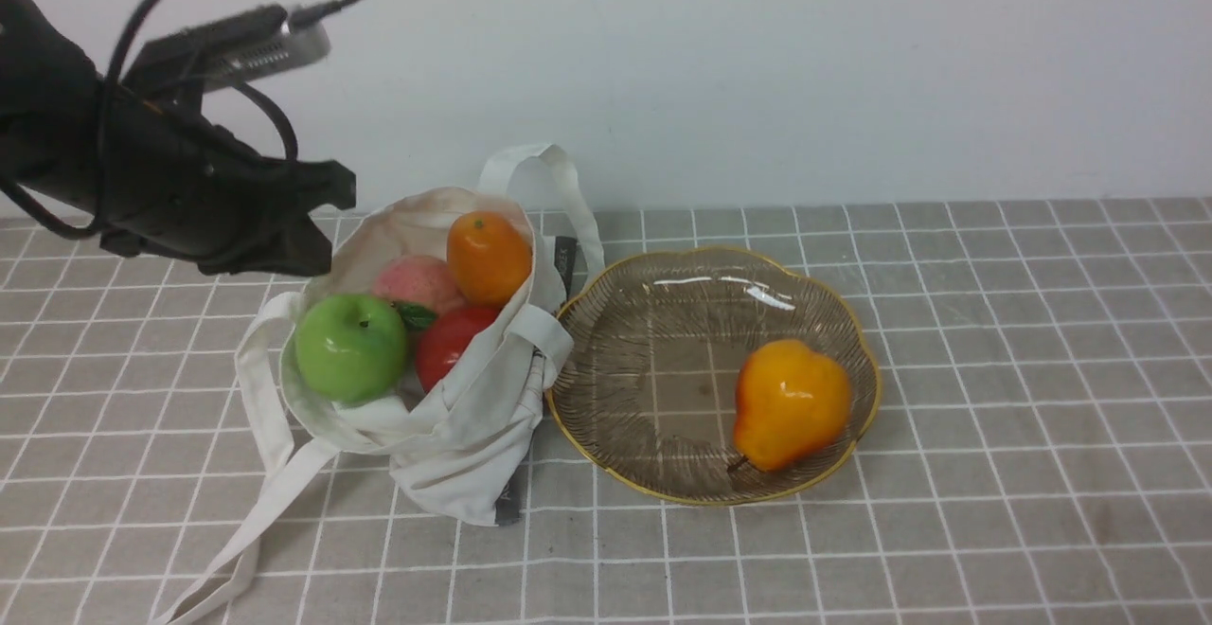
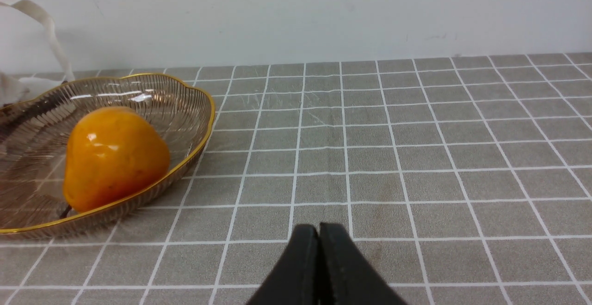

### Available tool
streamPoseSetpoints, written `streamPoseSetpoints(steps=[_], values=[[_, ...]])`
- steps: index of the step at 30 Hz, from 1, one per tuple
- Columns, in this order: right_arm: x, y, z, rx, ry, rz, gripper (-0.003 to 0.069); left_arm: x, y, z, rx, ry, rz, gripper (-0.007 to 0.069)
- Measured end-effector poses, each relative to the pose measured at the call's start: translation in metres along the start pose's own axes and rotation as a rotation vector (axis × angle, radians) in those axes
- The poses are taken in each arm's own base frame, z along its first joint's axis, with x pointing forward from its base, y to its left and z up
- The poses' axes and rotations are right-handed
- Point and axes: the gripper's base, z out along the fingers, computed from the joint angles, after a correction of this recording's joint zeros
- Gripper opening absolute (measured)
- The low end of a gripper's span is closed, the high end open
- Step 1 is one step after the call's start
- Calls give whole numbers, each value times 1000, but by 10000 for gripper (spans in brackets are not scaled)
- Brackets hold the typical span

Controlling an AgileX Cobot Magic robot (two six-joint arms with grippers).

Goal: Take the fruit out of the bag on the grey coffee tablecloth and place them on the plate.
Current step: 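Reach into the white bag and grasp the apple with the left gripper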

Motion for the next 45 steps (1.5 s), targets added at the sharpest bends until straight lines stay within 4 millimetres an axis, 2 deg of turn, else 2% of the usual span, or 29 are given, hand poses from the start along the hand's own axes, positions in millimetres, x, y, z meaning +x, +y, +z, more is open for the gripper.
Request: streamPoseSetpoints(steps=[3, 11, 15, 19, 21, 26, 29, 35, 38, 45], values=[[0, 0, 0, 0, 0, 0, -15, 0, -2, -6, 3, -12, 5, -8], [0, 0, 0, 0, 0, 0, -15, 3, 1, 2, 0, 46, 2, -2], [0, 0, 0, 0, 0, 0, -15, 5, 4, 14, -4, 90, -6, 69], [0, 0, 0, 0, 0, 0, -15, 7, 8, 29, -8, 131, 35, 204], [0, 0, 0, 0, 0, 0, -15, 9, 6, 38, -2, 157, 102, 311], [0, 0, 0, 0, 0, 0, -15, 14, -8, 63, 14, 187, 335, 575], [0, 0, 0, 0, 0, 0, -15, 14, -10, 76, -11, 173, 472, 660], [0, 0, 0, 0, 0, 0, -15, 10, -1, 91, -103, 160, 628, 683], [0, 0, 0, 0, 0, 0, -15, 10, 4, 90, -156, 173, 661, 683], [0, 0, 0, 0, 0, 0, -15, 10, 10, 98, -204, 177, 593, 685]])
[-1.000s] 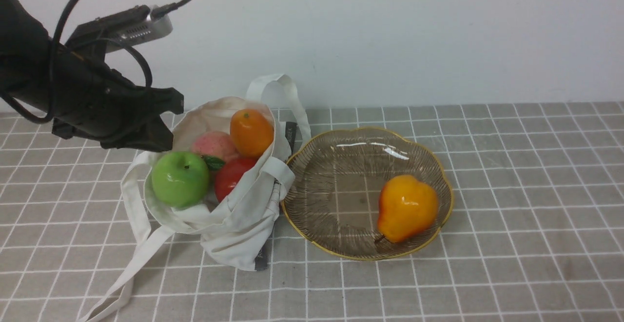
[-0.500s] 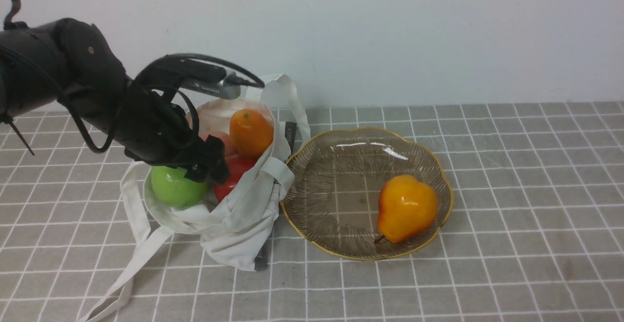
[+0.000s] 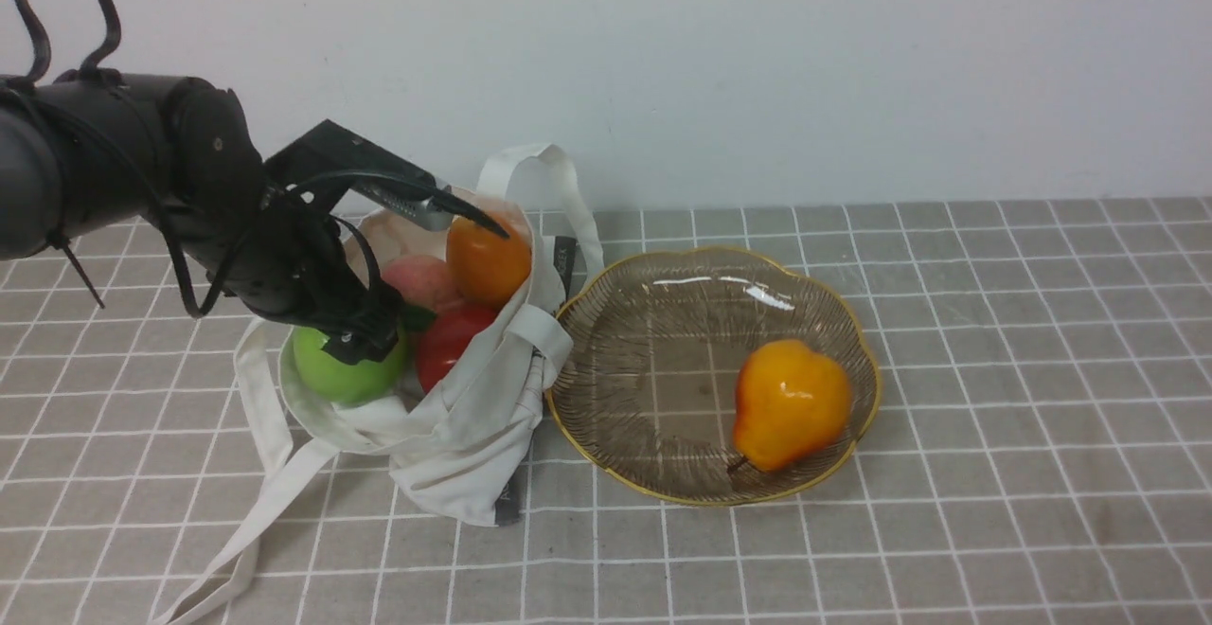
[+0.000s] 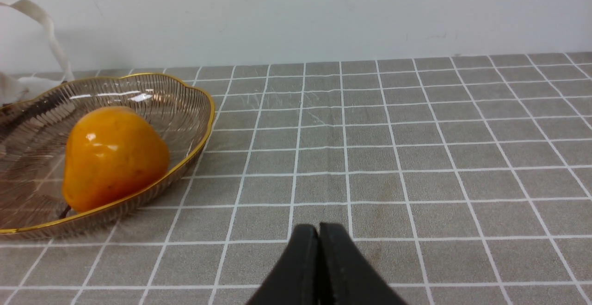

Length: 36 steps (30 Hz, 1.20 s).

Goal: Take the fruit out of the bag on the grey coffee tablecloth and place them on the plate.
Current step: 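Reach into the white bag and grasp the apple with the left gripper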

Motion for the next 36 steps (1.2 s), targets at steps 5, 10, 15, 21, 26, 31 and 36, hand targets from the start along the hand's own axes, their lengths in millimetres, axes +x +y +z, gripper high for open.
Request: streamPoseSetpoints(steps=[5, 10, 15, 21, 26, 31, 36], values=[[0, 0, 0, 0, 0, 0, -15, 3, -1, 17, 12, 39, -5, 685], [0, 0, 0, 0, 0, 0, -15, 4, -1, 25, 17, 56, -8, 651], [0, 0, 0, 0, 0, 0, -15, 4, -1, 26, 17, 57, -22, 610], [0, 0, 0, 0, 0, 0, -15, 3, 0, 23, 24, 84, -26, 610], [0, 0, 0, 0, 0, 0, -15, -2, 2, -5, 43, 133, -31, 610], [0, 0, 0, 0, 0, 0, -15, -19, 4, -64, 25, 4, -53, 610], [0, 0, 0, 0, 0, 0, -15, -24, -3, -94, 87, -96, -115, 610]])
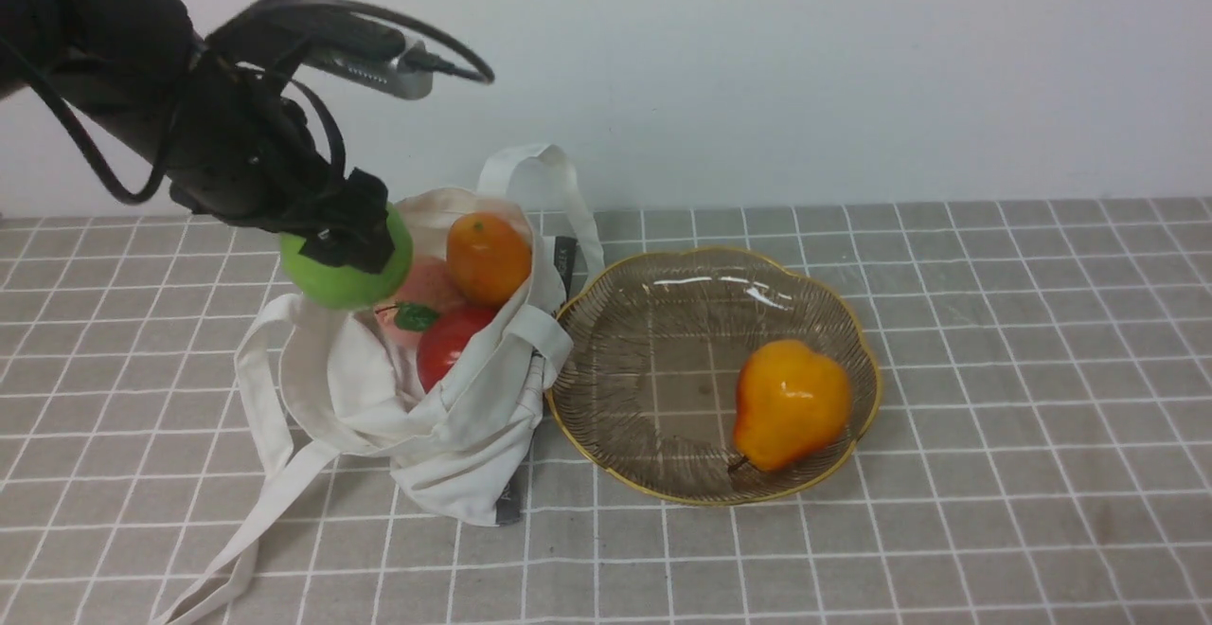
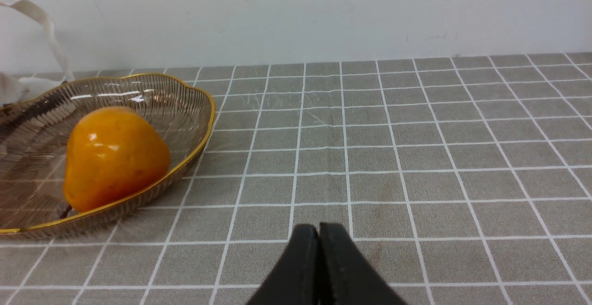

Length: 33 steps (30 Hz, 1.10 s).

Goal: Take the fruit out of the bag on the grey coffee tablecloth and place them on the plate.
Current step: 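Reach into the white bag and grasp the apple with the left gripper, then place the held apple onto the plate with the left gripper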

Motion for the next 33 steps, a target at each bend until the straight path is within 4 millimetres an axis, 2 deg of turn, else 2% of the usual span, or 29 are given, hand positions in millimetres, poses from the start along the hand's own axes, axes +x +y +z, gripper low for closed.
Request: streamPoseSetpoints(steps=[4, 7, 8, 9, 12, 17, 24, 28, 33], values=[[0, 0, 0, 0, 0, 0, -15, -5, -24, 2, 168, -22, -64, 610], [0, 0, 0, 0, 0, 0, -15, -13, -56, 22, 322, -31, -40, 605], [0, 0, 0, 0, 0, 0, -15, -14, -58, 24, 330, -31, -42, 603], [0, 0, 0, 0, 0, 0, -15, -18, -75, 39, 378, -47, -9, 603], [0, 0, 0, 0, 0, 0, -15, -23, -100, 67, 410, -74, 29, 603], [0, 0, 0, 0, 0, 0, -15, -20, -131, 121, 400, -62, 51, 603], [0, 0, 0, 0, 0, 0, -15, -15, -146, 148, 387, -53, 57, 603], [0, 0, 0, 0, 0, 0, -15, -17, -147, 149, 382, -74, 44, 612], [0, 0, 0, 0, 0, 0, -15, -18, -149, 148, 410, -78, 0, 682]])
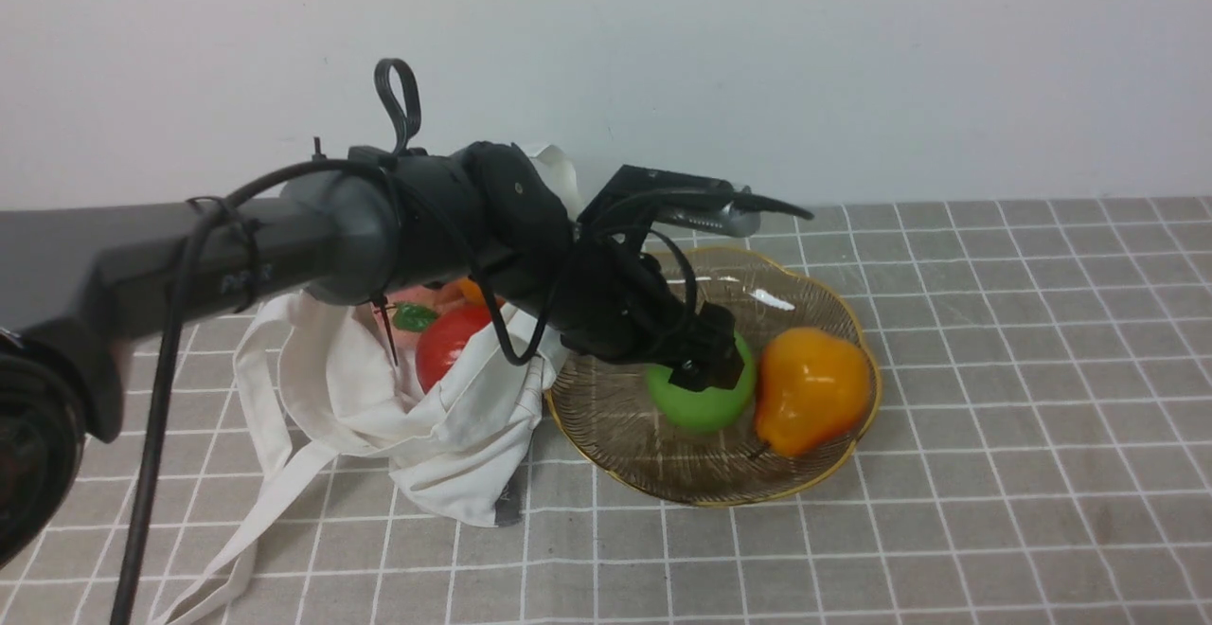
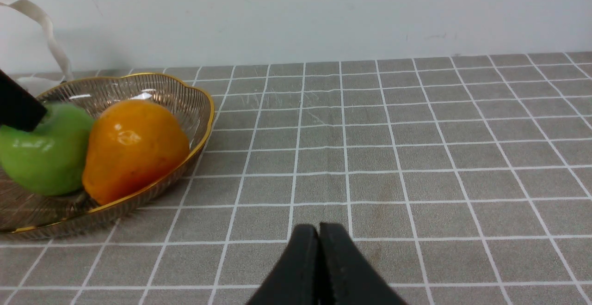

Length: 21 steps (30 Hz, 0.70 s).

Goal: Take the fruit out of the bag on the grey coffee tablecloth and place them on the plate.

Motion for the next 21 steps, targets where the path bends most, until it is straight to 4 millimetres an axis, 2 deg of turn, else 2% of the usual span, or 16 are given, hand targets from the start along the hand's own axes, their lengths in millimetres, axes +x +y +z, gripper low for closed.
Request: streamPoseSetpoints(steps=[3, 6, 10, 12, 14, 15, 17, 18, 21], values=[[0, 0, 0, 0, 0, 0, -15, -1, -2, -2, 13, -1, -3, 685], [0, 0, 0, 0, 0, 0, -15, -5, -4, -13, 18, -17, 5, 685], [0, 0, 0, 0, 0, 0, -15, -15, -3, -38, 11, -71, 8, 679], [0, 0, 0, 0, 0, 0, -15, -24, 1, -70, 1, -131, 4, 630], [0, 0, 0, 0, 0, 0, -15, -29, 2, -98, 1, -164, 2, 555], [0, 0, 0, 0, 0, 0, -15, -30, 2, -120, 6, -180, 6, 475], [0, 0, 0, 0, 0, 0, -15, -29, -2, -148, 21, -184, 17, 350], [0, 0, 0, 0, 0, 0, -15, -28, -3, -154, 27, -183, 21, 335], [0, 0, 0, 0, 0, 0, -15, -18, -16, -197, 71, -149, 60, 99]])
